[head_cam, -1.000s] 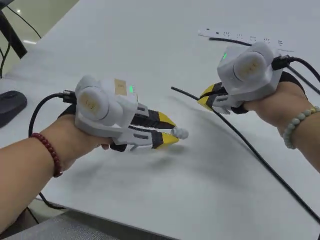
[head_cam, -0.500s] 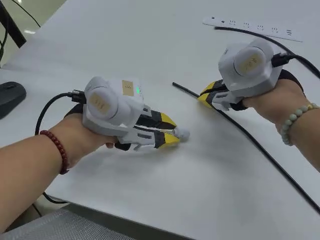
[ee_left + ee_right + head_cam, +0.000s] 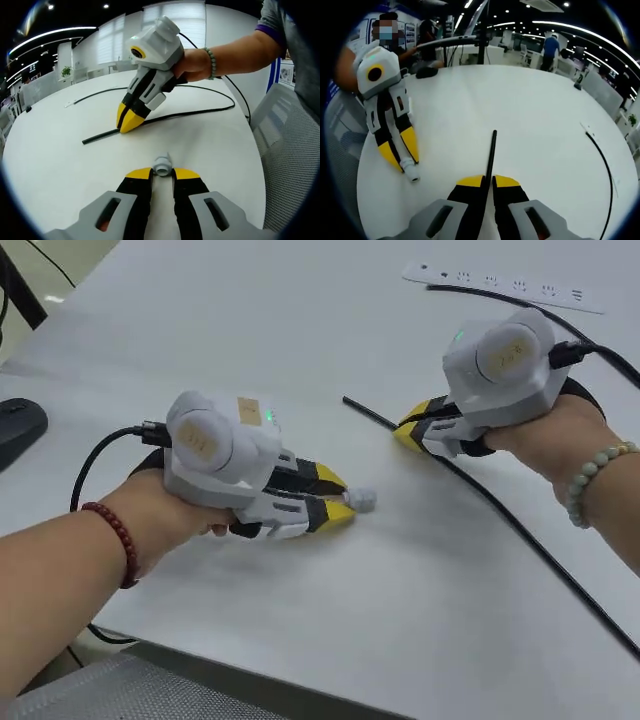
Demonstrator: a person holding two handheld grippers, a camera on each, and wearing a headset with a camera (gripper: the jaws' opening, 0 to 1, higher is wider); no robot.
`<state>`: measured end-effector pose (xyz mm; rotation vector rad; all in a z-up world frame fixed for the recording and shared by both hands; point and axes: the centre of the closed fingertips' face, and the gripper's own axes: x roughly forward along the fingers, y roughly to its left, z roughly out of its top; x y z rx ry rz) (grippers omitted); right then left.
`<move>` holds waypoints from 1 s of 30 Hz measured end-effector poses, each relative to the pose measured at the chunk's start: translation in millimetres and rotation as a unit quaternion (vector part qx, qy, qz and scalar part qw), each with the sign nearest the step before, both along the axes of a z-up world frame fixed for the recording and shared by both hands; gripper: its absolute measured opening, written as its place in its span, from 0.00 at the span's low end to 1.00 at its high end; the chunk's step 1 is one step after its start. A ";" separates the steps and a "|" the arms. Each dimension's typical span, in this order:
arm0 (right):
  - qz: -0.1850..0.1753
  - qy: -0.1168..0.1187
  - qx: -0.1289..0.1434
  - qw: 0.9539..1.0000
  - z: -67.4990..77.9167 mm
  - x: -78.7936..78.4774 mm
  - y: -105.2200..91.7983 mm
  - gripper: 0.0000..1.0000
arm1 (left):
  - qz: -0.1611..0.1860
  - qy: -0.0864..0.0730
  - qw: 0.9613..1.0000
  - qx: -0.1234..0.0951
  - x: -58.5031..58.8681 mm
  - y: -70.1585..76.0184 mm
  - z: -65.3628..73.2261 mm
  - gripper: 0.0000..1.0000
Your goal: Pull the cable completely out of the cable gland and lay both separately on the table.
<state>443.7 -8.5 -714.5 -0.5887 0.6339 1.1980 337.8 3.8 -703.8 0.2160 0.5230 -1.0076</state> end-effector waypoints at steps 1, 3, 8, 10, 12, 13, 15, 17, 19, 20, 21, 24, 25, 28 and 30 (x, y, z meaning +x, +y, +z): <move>-0.003 0.002 0.002 1.000 0.0 0.2 -0.3 0.04 | 0.001 0.000 1.000 0.000 -0.5 0.3 0.9 0.16; -0.039 0.013 0.008 0.999 0.6 4.8 -2.9 0.09 | 0.008 0.001 1.000 0.000 -1.3 1.1 2.8 0.18; -0.042 0.032 0.014 0.999 -1.1 1.7 -5.4 0.16 | 0.009 0.001 1.000 0.000 -2.4 1.9 6.2 0.23; -0.044 0.032 0.013 0.998 -1.1 1.2 -6.5 0.17 | 0.009 -0.001 1.000 0.000 -2.0 2.3 8.1 0.25; -0.045 0.032 0.012 0.998 -0.6 0.7 -7.4 0.19 | 0.010 -0.004 1.000 0.004 -1.2 3.1 9.7 0.26; -0.045 0.031 0.014 0.998 1.3 0.1 -7.1 0.19 | 0.013 -0.004 1.000 0.003 0.5 4.2 10.3 0.26; -0.044 0.029 0.019 0.998 5.2 -1.1 -6.6 0.21 | 0.017 -0.004 1.000 0.002 4.1 6.6 11.6 0.29; -0.046 0.026 0.022 0.998 8.8 -1.9 -7.1 0.24 | 0.021 -0.005 1.000 0.004 6.4 8.9 13.5 0.30; -0.046 0.022 0.023 0.998 12.4 -2.9 -8.2 0.27 | 0.024 -0.008 1.000 0.006 8.5 11.2 16.0 0.31; -0.046 0.018 0.023 0.998 14.3 -3.4 -9.1 0.27 | 0.026 -0.011 1.000 0.006 9.5 12.5 17.6 0.31; -0.046 0.015 0.024 0.999 16.1 -4.0 -9.9 0.29 | 0.028 -0.013 0.999 0.006 10.4 13.7 19.2 0.31; -0.051 0.013 0.027 0.998 22.0 -7.2 -13.6 0.32 | 0.043 -0.016 0.999 0.006 13.8 19.5 24.1 0.32; -0.052 0.008 0.027 0.998 24.8 -9.3 -16.3 0.34 | 0.047 -0.019 0.999 0.006 14.3 21.2 27.1 0.32; -0.056 0.002 0.026 0.998 31.3 -14.5 -23.9 0.37 | 0.055 -0.026 0.998 0.007 14.5 23.9 33.9 0.33; -0.061 -0.001 0.026 0.998 35.5 -16.9 -28.0 0.37 | 0.059 -0.030 0.998 0.008 14.5 25.5 36.8 0.33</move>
